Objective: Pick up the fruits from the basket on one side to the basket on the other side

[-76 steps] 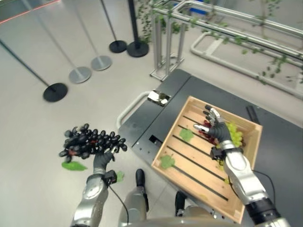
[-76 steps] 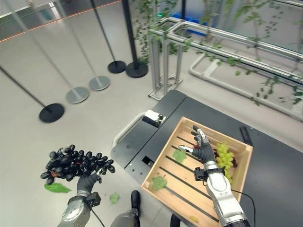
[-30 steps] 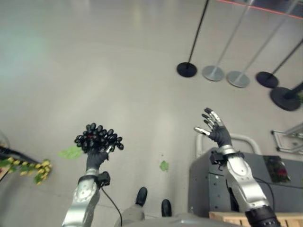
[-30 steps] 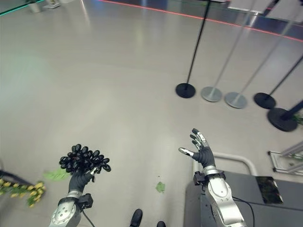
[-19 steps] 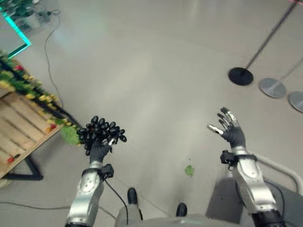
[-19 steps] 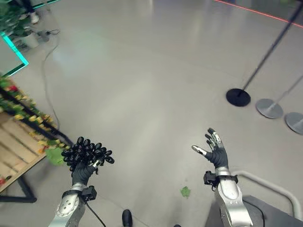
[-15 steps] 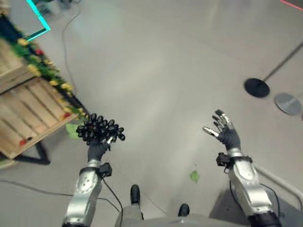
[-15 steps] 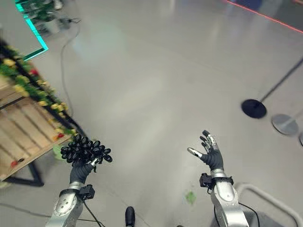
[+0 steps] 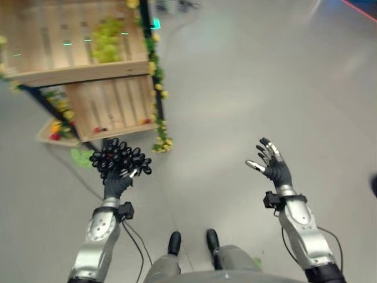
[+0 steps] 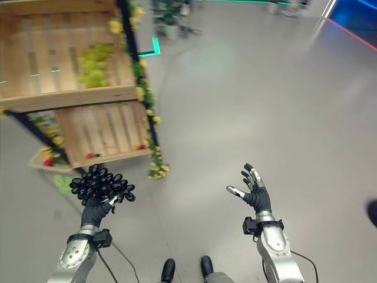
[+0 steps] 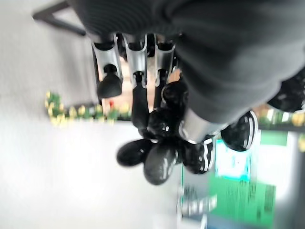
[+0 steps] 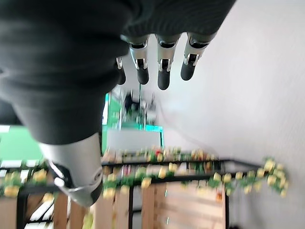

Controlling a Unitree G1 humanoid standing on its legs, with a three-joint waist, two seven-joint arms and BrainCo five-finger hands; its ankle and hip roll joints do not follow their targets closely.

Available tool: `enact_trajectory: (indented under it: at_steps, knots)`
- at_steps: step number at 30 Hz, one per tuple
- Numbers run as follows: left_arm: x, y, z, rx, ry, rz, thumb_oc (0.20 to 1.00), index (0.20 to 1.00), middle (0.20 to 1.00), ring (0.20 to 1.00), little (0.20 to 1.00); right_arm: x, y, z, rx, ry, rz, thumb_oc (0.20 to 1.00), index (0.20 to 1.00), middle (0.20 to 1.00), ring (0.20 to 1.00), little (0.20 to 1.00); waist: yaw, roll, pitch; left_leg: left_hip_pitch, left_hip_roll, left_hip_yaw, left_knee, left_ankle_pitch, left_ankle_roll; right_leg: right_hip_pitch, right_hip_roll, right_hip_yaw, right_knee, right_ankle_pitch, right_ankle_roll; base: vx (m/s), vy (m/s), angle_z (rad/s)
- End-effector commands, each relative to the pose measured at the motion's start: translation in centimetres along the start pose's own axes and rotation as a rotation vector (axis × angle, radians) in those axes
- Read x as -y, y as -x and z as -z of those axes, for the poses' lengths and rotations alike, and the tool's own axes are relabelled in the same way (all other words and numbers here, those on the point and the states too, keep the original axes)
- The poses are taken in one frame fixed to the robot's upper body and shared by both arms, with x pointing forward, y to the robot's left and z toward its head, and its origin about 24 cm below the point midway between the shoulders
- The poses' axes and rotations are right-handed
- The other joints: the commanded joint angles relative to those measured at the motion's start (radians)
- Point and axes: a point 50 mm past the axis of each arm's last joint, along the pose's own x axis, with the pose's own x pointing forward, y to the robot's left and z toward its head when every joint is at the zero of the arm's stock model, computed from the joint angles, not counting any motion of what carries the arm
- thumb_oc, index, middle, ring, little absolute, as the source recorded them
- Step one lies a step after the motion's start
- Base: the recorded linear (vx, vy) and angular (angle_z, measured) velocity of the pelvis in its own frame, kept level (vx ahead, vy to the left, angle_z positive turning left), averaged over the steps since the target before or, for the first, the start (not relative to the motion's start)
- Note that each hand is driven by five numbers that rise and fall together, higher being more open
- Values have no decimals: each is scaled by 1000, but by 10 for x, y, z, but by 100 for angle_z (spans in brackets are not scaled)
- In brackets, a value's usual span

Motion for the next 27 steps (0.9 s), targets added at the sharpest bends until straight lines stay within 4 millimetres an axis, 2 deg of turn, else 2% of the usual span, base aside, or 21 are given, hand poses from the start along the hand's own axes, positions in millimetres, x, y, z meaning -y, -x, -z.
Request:
enact_trajectory:
  at_steps: [1,2,3,4,5,6,8,9,10,11,12,14,15,16,18,19,23,24,25,26,27]
  knots:
    - [1,-9,-44,229,84,14,200,200,200,200,200,-8,-15,-31,144,31,-63,1000,1000,1000,1000,1000,43,13,-36,49,-19,-58,-34,-64,10,125,-4,-24,-169,16,69,195,-118,21]
    - [1,-7,-41,216,115,13,200,200,200,200,200,-5,-14,-30,140,36,-56,1000,1000,1000,1000,1000,60,21,-40,47,-29,-58,-14,-69,6,153,-7,-49,-205,20,66,75,-59,-19]
    - [1,-7,-41,216,116,14,200,200,200,200,200,-5,-14,-30,140,36,-56,1000,1000,1000,1000,1000,58,22,-40,47,-30,-60,-11,-70,5,154,-7,-52,-206,19,66,27,-68,-6]
    - [6,-8,-41,217,162,13,200,200,200,200,200,-3,-15,-31,145,41,-46,1000,1000,1000,1000,1000,71,37,-23,-9,-64,-60,64,-71,-9,159,-17,-97,-214,16,59,-47,-8,25]
    - [6,-9,-41,218,163,13,200,200,200,200,200,-3,-16,-31,146,42,-46,1000,1000,1000,1000,1000,67,37,-23,-15,-66,-63,72,-74,-9,158,-19,-101,-214,15,60,-91,-14,69]
    - [10,-11,-41,216,192,18,200,200,200,200,200,-2,-18,-33,154,45,-31,1000,1000,1000,1000,1000,70,46,-20,-50,-90,-47,120,-85,-13,163,-31,-140,-217,9,54,-46,-5,80]
    - [11,-12,-41,217,199,15,200,200,200,200,200,-2,-19,-32,151,38,-25,1000,1000,1000,1000,1000,70,48,-20,-61,-88,-25,131,-84,-17,169,-38,-161,-217,3,53,-39,15,84]
    - [11,-12,-42,221,202,14,200,200,200,200,200,0,-19,-30,143,34,-15,1000,1000,1000,1000,1000,67,47,-19,-69,-66,15,131,-89,-20,178,-47,-184,-217,-1,57,-44,76,60]
    - [10,-12,-43,221,209,11,200,200,200,200,200,1,-19,-28,132,32,-2,1000,1000,1000,1000,1000,65,43,-13,-77,-11,80,117,-81,-30,188,-64,-208,-217,-5,64,-60,111,51]
    - [8,-11,-44,226,204,12,200,200,200,200,200,3,-17,-22,104,24,1,1000,1000,1000,1000,1000,68,30,-13,-89,37,115,85,-60,-39,192,-84,-226,-217,1,75,-40,95,36]
    - [8,-10,-44,226,204,11,200,200,200,200,200,2,-17,-22,104,24,1,1000,1000,1000,1000,1000,69,30,-14,-87,38,116,81,-58,-40,192,-83,-226,-217,0,74,-7,64,46]
    - [1,-9,-50,253,182,-9,200,200,200,200,200,6,-14,-14,63,32,10,1000,1000,1000,1000,1000,78,13,-15,-105,101,131,33,-14,-64,201,-96,-244,-217,-9,85,41,78,39]
    - [1,-9,-50,252,181,-9,200,200,200,200,200,6,-14,-14,63,32,10,1000,1000,1000,1000,1000,78,13,-16,-104,102,131,30,-12,-65,201,-96,-244,-217,-10,85,73,118,13]
    - [-3,-8,-55,270,174,-20,200,200,200,200,200,9,-13,-10,46,37,18,1000,1000,1000,1000,1000,87,3,-15,-101,135,114,21,-1,-78,209,-100,-243,-217,-21,88,49,54,2]
    - [-4,-6,-57,281,174,-20,200,200,200,200,200,10,-13,-9,41,37,20,1000,1000,1000,1000,1000,91,2,-14,-95,149,98,11,5,-87,214,-100,-241,-217,-25,90,84,145,-1]
    - [-4,-5,-60,292,187,-16,200,200,200,200,200,15,-12,-6,25,40,37,1000,1000,1000,1000,1000,92,1,-16,-107,183,84,-19,15,-107,221,-108,-231,-217,-40,98,96,190,3]
    - [-1,-8,-64,307,191,2,200,200,200,200,200,22,-10,-3,6,52,61,1000,1000,1000,1000,1000,92,3,-16,-120,215,120,-19,38,-122,249,-137,-236,-217,-49,112,134,279,7]
    - [1,-11,-66,313,185,15,200,200,200,200,200,24,-3,7,-39,50,71,1000,1000,1000,1000,1000,89,4,-28,-98,205,121,-13,26,-118,276,-170,-238,-204,-50,131,172,310,-3]
    - [1,-11,-66,313,184,16,200,200,200,200,200,24,-3,8,-39,50,72,1000,1000,1000,1000,1000,89,3,-27,-96,203,121,-14,27,-117,278,-172,-239,-204,-51,132,175,342,-4]
    - [5,-14,-68,317,179,31,200,200,200,200,200,25,-1,11,-56,58,80,1000,1000,1000,1000,1000,85,0,-35,-90,186,121,-16,23,-111,274,-199,-246,-173,-48,143,110,273,5]
    - [7,-18,-71,324,162,44,200,200,200,200,200,25,0,14,-67,52,82,1000,1000,1000,1000,1000,85,-6,-42,-80,162,120,-16,7,-90,256,-233,-239,-101,-49,156,202,452,13]
